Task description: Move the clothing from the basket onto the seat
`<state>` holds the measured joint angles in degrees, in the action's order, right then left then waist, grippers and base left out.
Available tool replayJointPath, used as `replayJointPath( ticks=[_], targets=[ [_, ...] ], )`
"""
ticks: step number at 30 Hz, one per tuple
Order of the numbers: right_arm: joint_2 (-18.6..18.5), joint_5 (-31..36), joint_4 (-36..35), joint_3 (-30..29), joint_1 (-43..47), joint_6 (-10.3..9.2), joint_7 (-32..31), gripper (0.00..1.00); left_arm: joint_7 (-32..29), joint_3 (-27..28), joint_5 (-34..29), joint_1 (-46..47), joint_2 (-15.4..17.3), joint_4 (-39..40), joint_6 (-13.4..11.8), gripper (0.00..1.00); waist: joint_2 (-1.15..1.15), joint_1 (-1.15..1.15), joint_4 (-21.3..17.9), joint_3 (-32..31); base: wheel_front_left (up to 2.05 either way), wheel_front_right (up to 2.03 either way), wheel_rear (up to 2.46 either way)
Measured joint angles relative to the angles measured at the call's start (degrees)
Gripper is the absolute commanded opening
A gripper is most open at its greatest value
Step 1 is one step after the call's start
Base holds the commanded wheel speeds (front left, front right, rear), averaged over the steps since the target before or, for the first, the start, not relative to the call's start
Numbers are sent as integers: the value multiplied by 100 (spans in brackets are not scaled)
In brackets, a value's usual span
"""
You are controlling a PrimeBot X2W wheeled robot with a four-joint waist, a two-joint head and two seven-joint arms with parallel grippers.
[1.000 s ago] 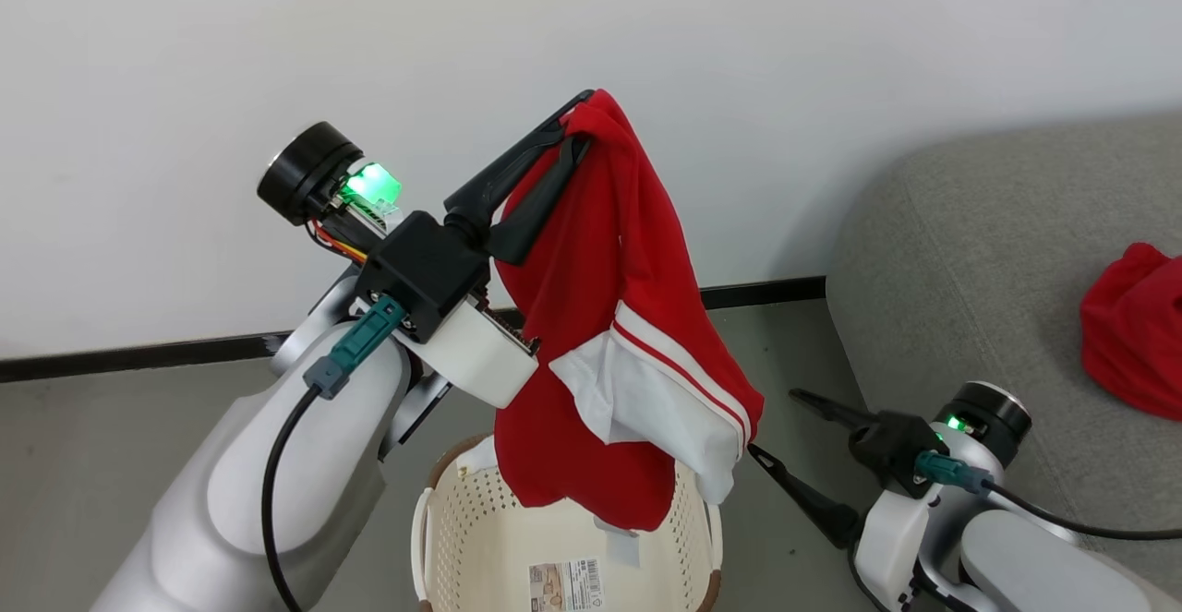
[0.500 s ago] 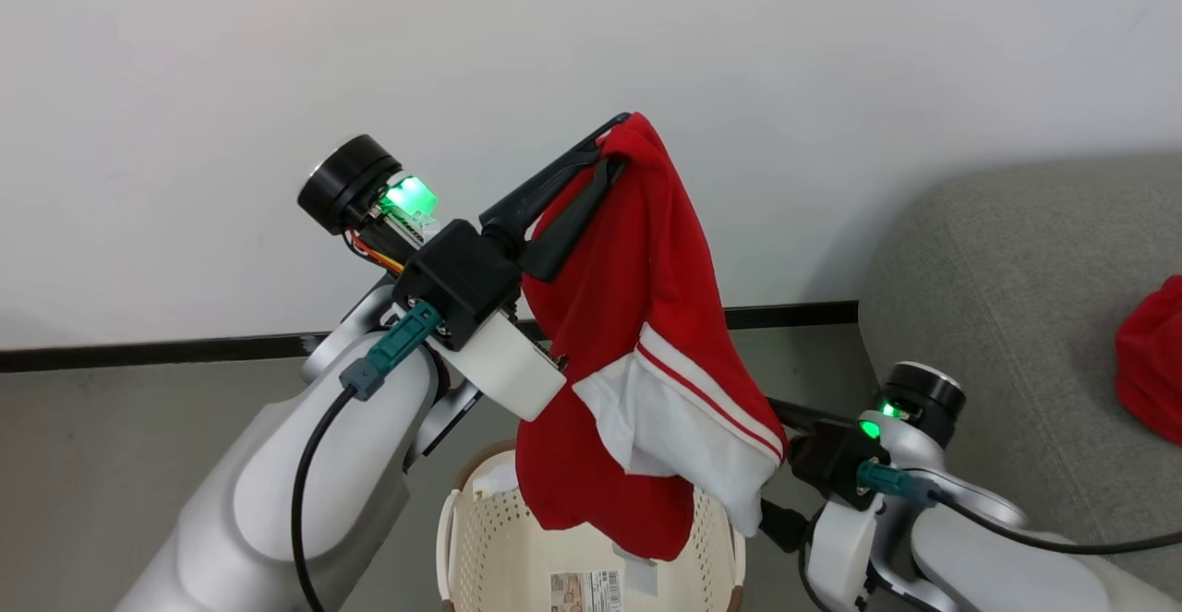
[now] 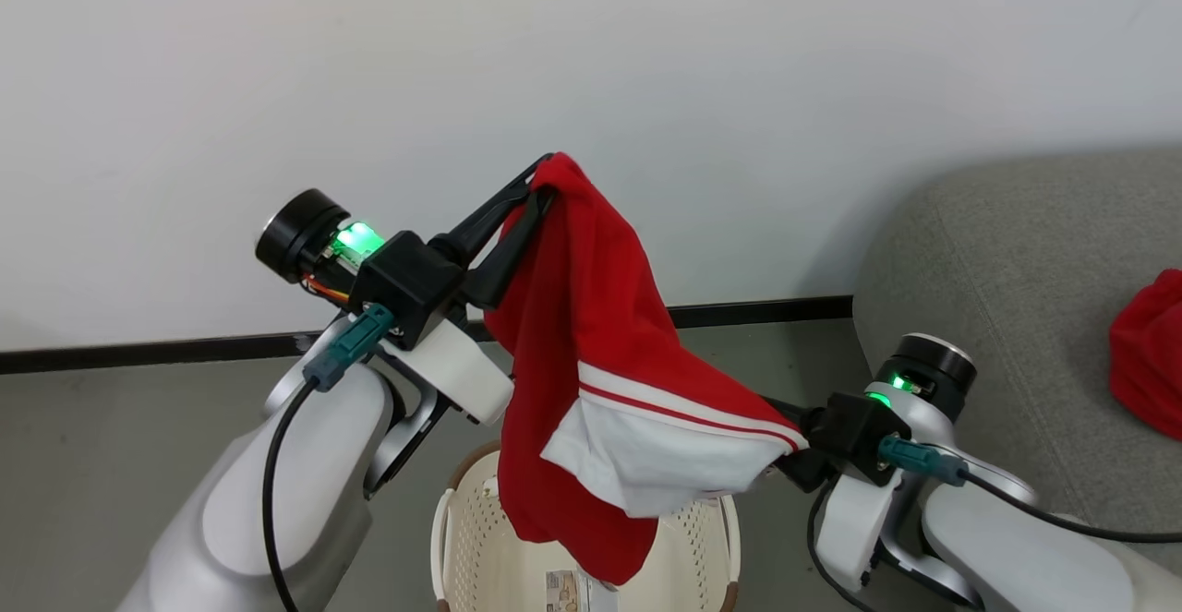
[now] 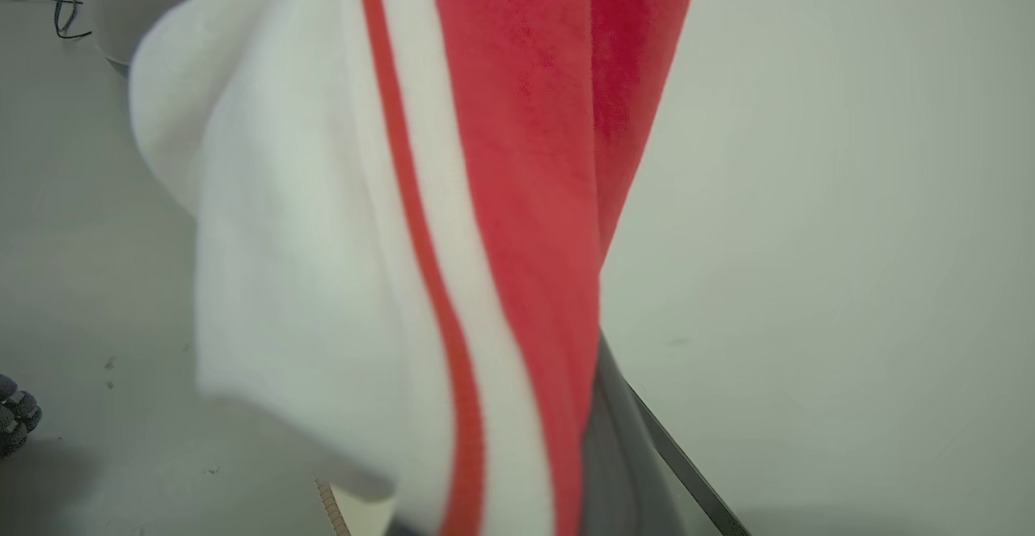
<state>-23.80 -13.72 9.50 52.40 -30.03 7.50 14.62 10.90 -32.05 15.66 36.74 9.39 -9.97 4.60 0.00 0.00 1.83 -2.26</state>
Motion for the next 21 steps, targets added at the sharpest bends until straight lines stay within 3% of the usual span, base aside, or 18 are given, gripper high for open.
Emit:
replayJointPath(
  ticks=[9, 10, 13, 14, 15, 16, 21],
  targets=[
    [-172, -196, -5, -924, 398, 1, 0, 0, -8, 154, 312, -506, 45, -271, -78, 0, 0, 0, -199, 27, 0, 0, 0],
    [-189, -198, -12, -1050, 411, 0, 0, 0, -8, 165, 358, -555, 40, -298, -91, 4, 0, 0, -224, 27, 0, 0, 0],
    [-218, -223, -66, -1310, 419, 0, 0, 0, -7, 166, 402, -639, 32, -330, -90, 44, 0, 0, -274, 25, 0, 0, 0],
    [-234, -234, -100, -1429, 419, 0, 0, 0, -5, 165, 417, -679, 23, -342, -90, 63, 0, 0, -298, 24, 0, 0, 0],
    [-257, -235, -133, -1528, 418, 0, 0, 0, -4, 160, 439, -714, 19, -354, -89, 92, 0, 0, -323, 22, 0, 0, 0],
    [-282, -235, -163, -1631, 419, 1, 0, 0, 1, 158, 463, -749, 16, -359, -87, 100, 0, 0, -348, 19, 0, 0, 0],
    [-390, -221, -264, -2080, 419, 0, 0, 0, 31, 104, 620, -915, -2, -375, -32, 100, 0, 0, -470, -2, 0, 0, 0]
  ],
)
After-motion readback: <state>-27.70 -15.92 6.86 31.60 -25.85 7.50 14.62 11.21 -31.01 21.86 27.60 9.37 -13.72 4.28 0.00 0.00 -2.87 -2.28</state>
